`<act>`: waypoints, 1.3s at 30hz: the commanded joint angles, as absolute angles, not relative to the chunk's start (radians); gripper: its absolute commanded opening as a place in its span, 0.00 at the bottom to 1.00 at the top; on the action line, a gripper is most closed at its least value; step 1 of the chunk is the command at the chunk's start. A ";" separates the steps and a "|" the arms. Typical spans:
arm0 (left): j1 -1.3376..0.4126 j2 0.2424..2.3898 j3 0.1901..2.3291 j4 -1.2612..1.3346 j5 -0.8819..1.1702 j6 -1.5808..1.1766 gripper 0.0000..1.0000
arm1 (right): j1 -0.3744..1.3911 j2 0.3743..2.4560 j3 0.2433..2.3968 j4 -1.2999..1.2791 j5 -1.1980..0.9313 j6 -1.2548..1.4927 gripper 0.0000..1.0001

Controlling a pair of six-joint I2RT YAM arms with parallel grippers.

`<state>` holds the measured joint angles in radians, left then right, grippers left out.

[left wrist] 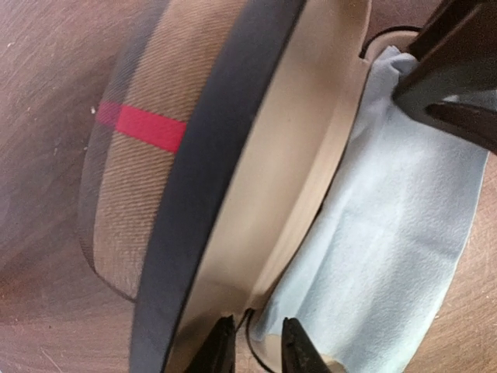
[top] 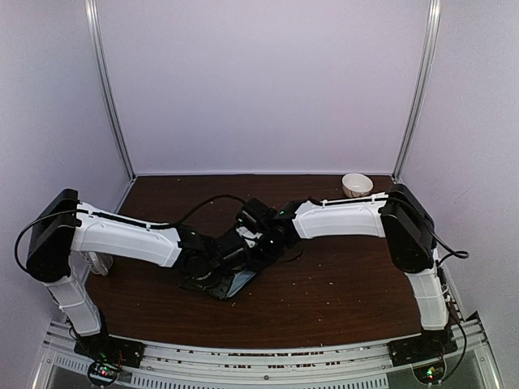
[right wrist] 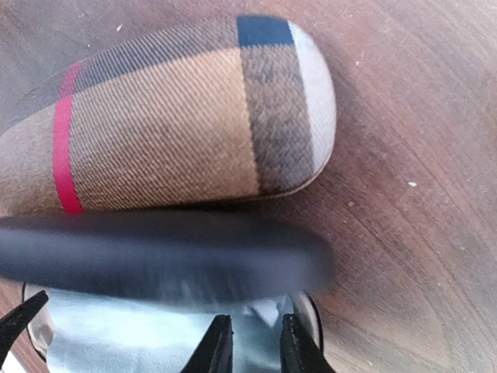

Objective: Organize the sunglasses
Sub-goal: Place the folded cleaning cloth in the sunglasses case, then adjust the sunglasses at the center of the board.

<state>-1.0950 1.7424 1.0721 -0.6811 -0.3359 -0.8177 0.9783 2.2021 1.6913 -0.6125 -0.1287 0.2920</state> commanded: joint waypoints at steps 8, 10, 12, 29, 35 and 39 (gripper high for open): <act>-1.106 1.669 1.104 -0.710 -0.371 -0.801 0.29 | 0.967 2.095 1.663 -0.640 -0.067 0.295 0.27; -1.109 1.657 1.108 -0.711 -0.370 -0.800 0.30 | 0.965 2.082 1.658 -0.645 -0.056 0.293 0.27; -1.110 1.640 1.111 -0.710 -0.367 -0.799 0.31 | 0.960 2.064 1.650 -0.652 -0.039 0.289 0.27; -1.114 1.448 1.092 -0.764 -0.528 -0.721 0.51 | 0.739 1.864 1.512 -0.555 0.164 0.345 0.47; -1.103 1.407 1.039 -0.761 -0.558 -0.723 0.55 | 0.632 1.987 1.619 -0.599 0.114 0.433 0.50; -1.098 1.387 1.003 -0.732 -0.555 -0.720 0.57 | 0.606 2.071 1.716 -0.633 0.070 0.462 0.50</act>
<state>-1.1061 1.4223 1.0370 -0.7605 -0.5251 -0.7307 0.6258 2.0048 1.6318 -0.5907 0.1028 0.4034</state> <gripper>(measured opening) 0.562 0.501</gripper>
